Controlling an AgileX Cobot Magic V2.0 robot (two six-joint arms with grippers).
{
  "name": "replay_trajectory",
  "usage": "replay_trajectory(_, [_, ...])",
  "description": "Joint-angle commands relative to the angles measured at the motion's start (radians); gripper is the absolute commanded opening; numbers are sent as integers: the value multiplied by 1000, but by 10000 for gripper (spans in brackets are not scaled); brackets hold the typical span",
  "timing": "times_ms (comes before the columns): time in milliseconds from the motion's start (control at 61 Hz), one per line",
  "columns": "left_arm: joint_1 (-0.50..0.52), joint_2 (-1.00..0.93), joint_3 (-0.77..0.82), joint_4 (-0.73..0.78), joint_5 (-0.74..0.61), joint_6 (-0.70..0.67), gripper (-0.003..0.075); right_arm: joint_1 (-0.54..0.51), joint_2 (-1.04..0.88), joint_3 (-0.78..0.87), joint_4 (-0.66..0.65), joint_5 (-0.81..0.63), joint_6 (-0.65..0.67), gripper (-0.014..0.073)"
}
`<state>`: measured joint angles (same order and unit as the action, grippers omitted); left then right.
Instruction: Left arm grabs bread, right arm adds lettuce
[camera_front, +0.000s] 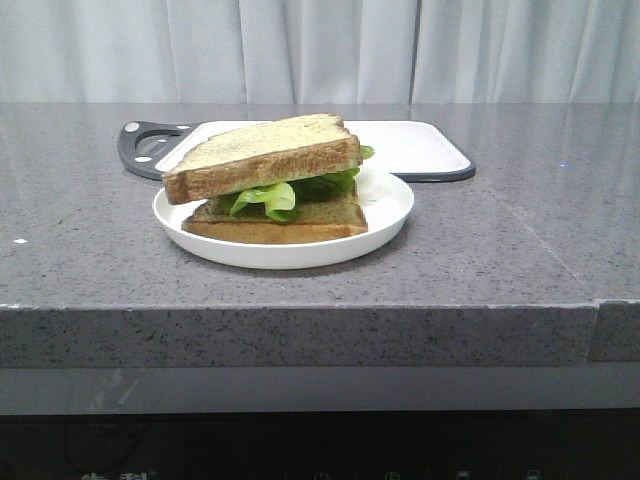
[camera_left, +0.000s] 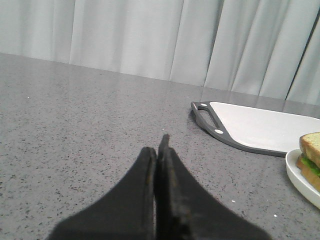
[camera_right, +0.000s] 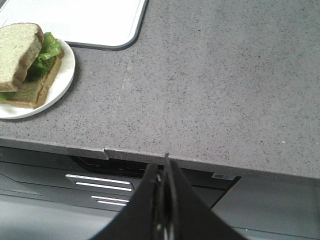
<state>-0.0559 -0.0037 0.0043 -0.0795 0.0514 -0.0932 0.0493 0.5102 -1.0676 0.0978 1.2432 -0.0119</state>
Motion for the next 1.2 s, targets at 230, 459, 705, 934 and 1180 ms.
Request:
replay_trajectory(230, [1,-18,6,-17,-114,124,-20,-5,12,-16,3,-67,0,-118])
replay_trajectory(459, [1,-18,6,-17,-120,124,-20,-5,12,-16,3,-67,0,-118])
replay_trajectory(705, [1,-18,6,-17,-120,124,-20,-5,12,-16,3,-67,0,-118])
replay_trajectory(934, [1,-18,6,-17,-120,124,-20,-5,12,-16,3,-67,0,-118])
replay_trajectory(1180, [1,-18,6,-17,-120,124,-20,-5,12,-16,3,-67,0,-118])
